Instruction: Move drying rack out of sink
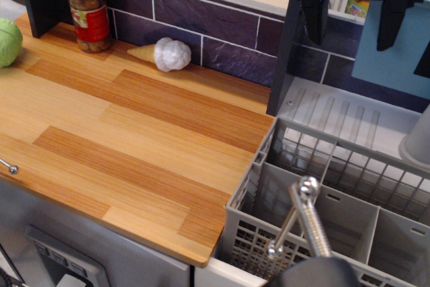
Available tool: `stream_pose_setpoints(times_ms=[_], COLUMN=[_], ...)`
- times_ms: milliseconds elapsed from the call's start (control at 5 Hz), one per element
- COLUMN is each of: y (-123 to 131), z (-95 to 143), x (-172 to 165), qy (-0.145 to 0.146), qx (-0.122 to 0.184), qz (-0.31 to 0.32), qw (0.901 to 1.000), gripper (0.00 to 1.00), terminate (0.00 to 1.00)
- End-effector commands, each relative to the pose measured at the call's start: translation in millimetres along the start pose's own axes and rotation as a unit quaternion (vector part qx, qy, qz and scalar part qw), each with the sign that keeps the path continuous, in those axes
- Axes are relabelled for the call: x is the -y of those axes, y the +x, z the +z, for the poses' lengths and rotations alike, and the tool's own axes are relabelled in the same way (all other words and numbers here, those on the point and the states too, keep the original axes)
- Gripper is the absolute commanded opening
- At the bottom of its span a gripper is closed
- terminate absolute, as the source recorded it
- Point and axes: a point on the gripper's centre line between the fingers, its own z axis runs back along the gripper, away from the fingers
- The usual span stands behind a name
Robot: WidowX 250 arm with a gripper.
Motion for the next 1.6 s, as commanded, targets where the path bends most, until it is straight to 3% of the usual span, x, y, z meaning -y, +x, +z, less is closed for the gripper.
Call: stream_pose_setpoints(times_ms=[0,200,600,1000,1400], y=[0,-10,-16,-15,-15], z=[0,-21,-81,-121,-146], x=[0,-5,-13,-10,-11], qy=[0.0,0.017,0.045,0.057,0.071], qx=[0.0,-0.009,0.015,0.02,0.022], qz=[0.0,-0.014,-0.017,-0.009,0.001], qw=[1.0,0.9997,0.9988,0.9981,0.9973], gripper=[1.0,1.0,1.0,1.0,1.0], terminate=[0.0,0.0,0.0,0.0,0.0])
